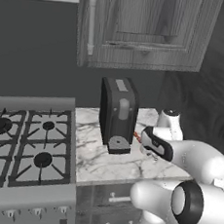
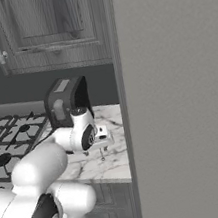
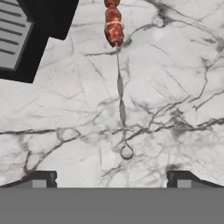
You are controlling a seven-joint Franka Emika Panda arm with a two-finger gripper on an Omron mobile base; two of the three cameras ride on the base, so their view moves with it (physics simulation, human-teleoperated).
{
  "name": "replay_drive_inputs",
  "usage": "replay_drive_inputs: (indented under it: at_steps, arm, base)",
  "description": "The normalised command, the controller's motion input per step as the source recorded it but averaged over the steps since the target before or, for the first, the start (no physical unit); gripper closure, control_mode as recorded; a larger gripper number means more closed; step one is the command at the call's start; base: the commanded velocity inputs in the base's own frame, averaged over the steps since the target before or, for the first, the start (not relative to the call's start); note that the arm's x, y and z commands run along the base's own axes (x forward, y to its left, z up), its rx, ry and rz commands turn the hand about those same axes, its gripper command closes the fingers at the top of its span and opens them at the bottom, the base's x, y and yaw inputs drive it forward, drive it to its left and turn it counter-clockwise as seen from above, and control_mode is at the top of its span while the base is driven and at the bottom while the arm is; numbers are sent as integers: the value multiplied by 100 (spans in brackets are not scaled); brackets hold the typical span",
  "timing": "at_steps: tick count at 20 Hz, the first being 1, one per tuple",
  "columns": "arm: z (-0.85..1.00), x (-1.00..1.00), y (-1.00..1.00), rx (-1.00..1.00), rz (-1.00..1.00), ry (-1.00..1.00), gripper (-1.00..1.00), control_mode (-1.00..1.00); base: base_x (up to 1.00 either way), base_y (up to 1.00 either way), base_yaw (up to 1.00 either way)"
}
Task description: Store the kebab skewer in the freezer for long-term storage. Close the freezer door after placing the cooked food.
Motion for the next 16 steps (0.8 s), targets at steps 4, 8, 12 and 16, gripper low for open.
replay_drive_inputs:
  at_steps: [4,8,12,16]
  arm:
    - [-33,20,0,-1,1,0,-100,-100]
    - [-32,19,0,-1,0,0,-100,-100]
    - [-19,16,-9,0,0,0,-100,-100]
    - [-7,18,-16,0,1,0,-100,-100]
  base:
    - [0,0,0]
    - [0,0,0]
    - [0,0,0]
    - [0,0,0]
